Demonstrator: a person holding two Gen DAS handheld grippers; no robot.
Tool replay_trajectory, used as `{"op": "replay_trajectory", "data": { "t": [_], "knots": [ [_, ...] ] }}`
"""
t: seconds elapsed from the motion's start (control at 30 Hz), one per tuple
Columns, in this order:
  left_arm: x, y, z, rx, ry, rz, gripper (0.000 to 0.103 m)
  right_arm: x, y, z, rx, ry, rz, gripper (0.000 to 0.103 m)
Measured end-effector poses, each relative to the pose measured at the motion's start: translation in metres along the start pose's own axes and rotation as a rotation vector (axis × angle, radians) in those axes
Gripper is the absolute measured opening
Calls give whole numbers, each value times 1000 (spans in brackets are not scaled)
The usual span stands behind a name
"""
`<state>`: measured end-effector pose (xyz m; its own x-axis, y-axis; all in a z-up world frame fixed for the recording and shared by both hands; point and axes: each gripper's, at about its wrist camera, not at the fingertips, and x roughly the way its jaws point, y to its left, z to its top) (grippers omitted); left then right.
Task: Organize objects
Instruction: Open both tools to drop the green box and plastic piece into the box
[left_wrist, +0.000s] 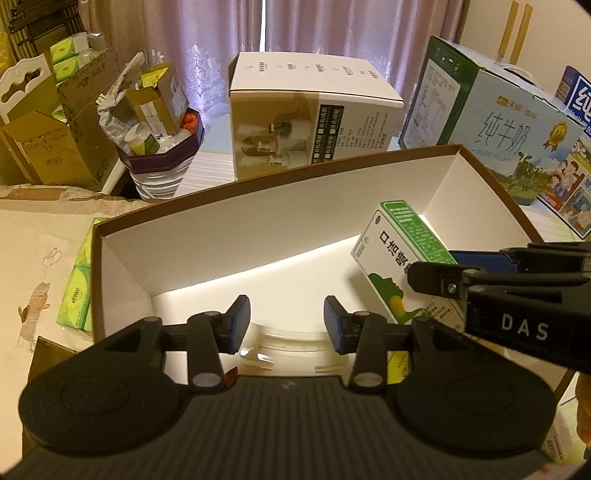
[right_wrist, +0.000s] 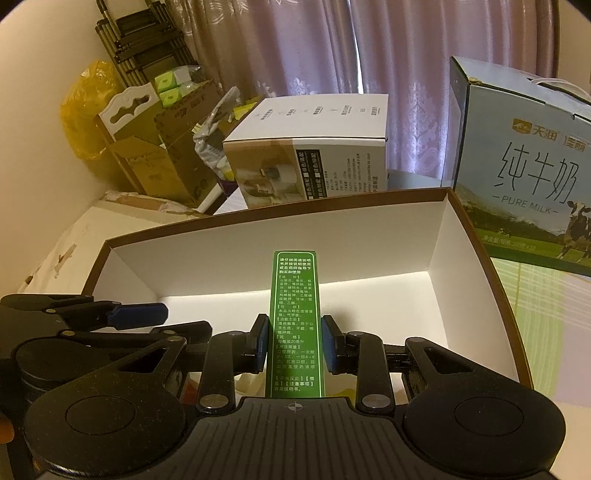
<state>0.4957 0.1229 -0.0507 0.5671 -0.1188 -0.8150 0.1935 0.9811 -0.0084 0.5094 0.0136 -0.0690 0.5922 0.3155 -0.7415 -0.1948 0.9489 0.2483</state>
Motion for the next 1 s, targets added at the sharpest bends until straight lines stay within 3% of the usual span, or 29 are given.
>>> {"op": "replay_trajectory", "data": {
  "t": [0.4,0.57,0.77,1.0],
  "knots": [
    [0,5,-3,-12,6,11,45,1,4,0,7,-6,3,26],
    [-1,7,-4,-16,4,10,47,-2,2,1,62,-83,42,27],
    [-8,9,-8,-20,-5,7,54,-11,0,1,43,-44,24,33],
    [-25,10,-15,-20,-22,-1,65,-28,-8,-13,31,-12,-5,52]
  ]
}}
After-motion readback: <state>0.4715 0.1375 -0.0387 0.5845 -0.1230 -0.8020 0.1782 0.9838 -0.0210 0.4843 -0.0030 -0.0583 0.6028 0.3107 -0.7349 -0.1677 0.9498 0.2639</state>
